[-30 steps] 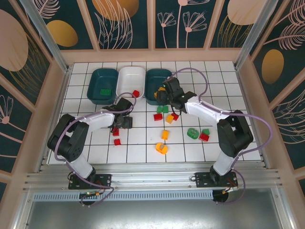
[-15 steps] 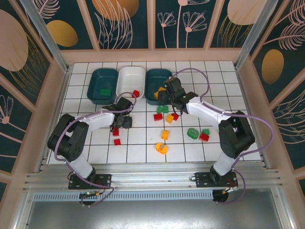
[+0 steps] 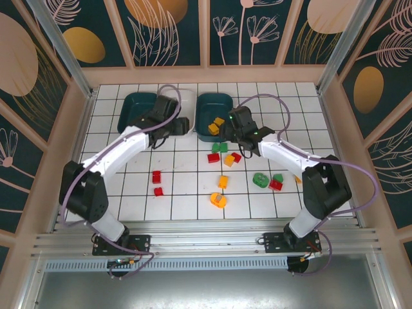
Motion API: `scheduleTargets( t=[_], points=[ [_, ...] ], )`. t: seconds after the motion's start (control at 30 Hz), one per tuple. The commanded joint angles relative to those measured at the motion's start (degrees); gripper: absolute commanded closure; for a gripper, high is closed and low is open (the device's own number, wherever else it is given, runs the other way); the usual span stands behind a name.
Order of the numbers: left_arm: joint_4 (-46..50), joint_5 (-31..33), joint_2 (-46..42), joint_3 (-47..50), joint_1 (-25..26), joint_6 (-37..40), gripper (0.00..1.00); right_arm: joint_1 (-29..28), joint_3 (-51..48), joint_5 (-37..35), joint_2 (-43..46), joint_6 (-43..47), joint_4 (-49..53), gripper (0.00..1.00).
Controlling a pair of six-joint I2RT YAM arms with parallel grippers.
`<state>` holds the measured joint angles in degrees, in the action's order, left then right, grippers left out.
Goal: Sort the legos into containers by color
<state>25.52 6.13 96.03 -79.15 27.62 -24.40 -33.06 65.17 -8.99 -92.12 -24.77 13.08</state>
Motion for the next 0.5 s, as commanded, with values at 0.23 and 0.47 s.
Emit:
scheduleTargets(
  t=[0.23, 0.47],
  points=[
    [2.68, -6.66, 21.03, -14.86, -5.87, 0.01, 0.34, 0.83, -4.86, -3.77, 8.12, 0.7, 4.47, 0.36],
    [2.7, -8.51, 23.03, -17.61, -6.0, 0.22, 0.14, 1.35, -8.11, -2.28, 10.07, 0.2, 4.09, 0.32]
  ],
)
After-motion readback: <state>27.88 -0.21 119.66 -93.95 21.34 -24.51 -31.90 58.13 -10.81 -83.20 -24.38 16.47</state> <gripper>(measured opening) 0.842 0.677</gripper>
